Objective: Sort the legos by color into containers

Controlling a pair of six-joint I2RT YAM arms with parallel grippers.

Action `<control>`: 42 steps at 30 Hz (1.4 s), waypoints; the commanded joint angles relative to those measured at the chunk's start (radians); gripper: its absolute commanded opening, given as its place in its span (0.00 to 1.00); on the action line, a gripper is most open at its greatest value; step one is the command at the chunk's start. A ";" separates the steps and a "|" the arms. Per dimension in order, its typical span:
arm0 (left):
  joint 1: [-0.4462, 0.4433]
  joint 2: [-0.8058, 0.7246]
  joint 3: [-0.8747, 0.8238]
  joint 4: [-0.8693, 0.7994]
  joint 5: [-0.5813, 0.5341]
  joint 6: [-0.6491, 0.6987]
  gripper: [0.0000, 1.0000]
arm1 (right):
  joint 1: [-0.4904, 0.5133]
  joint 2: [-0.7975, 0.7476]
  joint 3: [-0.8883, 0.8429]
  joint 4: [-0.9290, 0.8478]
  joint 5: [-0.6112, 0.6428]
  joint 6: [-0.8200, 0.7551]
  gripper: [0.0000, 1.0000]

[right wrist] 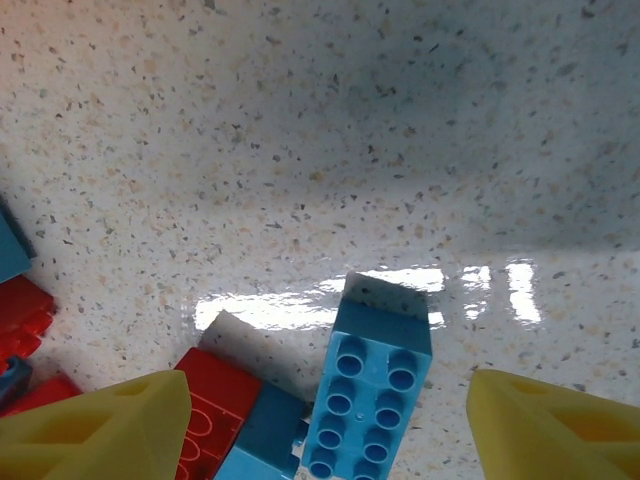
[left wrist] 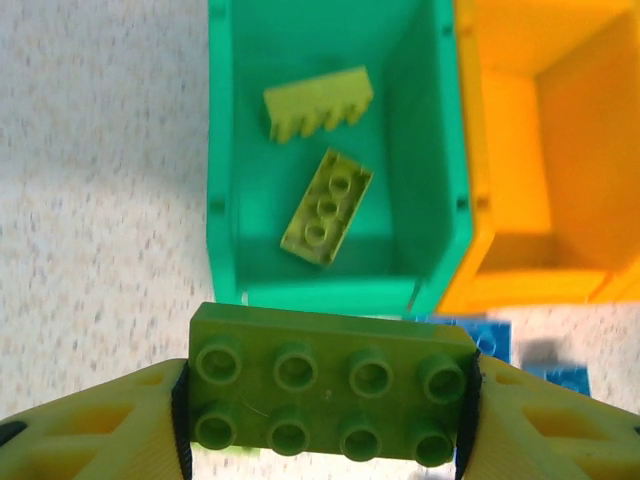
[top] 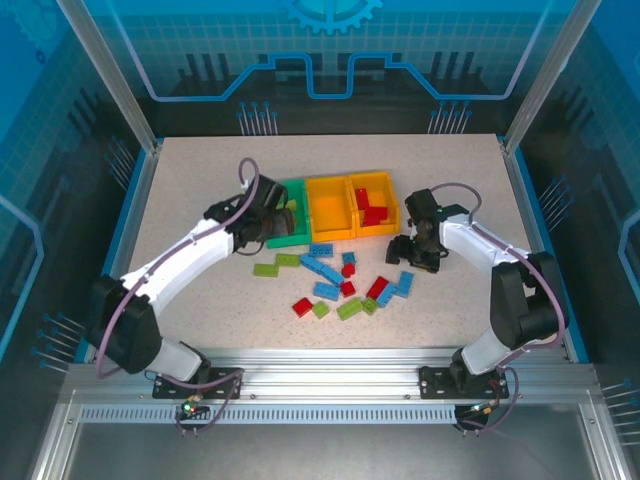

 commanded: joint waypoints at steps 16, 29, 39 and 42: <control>0.096 0.345 0.234 0.034 0.148 0.076 0.67 | 0.025 0.083 -0.037 0.029 0.012 0.096 0.69; 0.087 0.277 0.178 0.061 0.165 0.048 0.87 | 0.015 0.123 -0.078 0.051 0.033 0.070 0.58; 0.078 0.175 0.109 0.089 0.148 0.033 0.99 | 0.017 0.060 -0.041 0.016 0.047 0.060 0.28; 0.076 0.115 0.059 0.095 0.129 0.032 0.99 | 0.021 0.013 0.020 -0.028 0.059 0.050 0.25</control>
